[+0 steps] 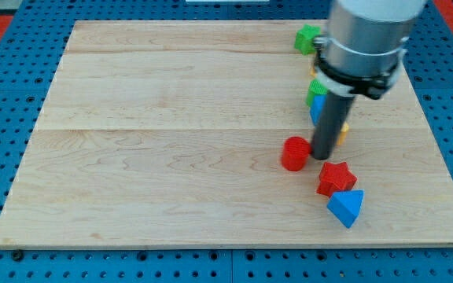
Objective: Move the yellow heart to the bottom left of the board parallel to the red star
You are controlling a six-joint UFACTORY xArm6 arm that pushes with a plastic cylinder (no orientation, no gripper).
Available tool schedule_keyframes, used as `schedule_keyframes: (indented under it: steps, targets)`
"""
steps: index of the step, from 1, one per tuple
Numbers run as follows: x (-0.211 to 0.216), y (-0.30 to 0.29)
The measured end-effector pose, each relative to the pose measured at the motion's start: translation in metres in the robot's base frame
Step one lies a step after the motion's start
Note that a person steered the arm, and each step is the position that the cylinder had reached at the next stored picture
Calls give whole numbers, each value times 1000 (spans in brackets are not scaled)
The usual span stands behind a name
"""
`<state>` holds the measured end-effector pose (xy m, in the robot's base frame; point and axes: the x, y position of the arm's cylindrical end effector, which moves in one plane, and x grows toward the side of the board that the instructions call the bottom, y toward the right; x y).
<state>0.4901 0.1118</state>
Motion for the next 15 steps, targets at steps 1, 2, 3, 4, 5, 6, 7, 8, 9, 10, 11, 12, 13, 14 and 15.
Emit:
schedule_keyframes:
  steps: [1, 2, 3, 4, 5, 6, 7, 8, 9, 10, 11, 12, 13, 14, 15]
  targets:
    - [1, 67]
    - [-13, 101]
    - [-38, 7]
    - [-60, -17]
    - [-41, -36]
    - [-34, -75]
    - [-34, -130]
    - [-34, -136]
    - [-13, -126]
    - [19, -120]
    - [18, -234]
    - [0, -218]
    - [-35, -239]
    - [-18, -299]
    - [-26, -311]
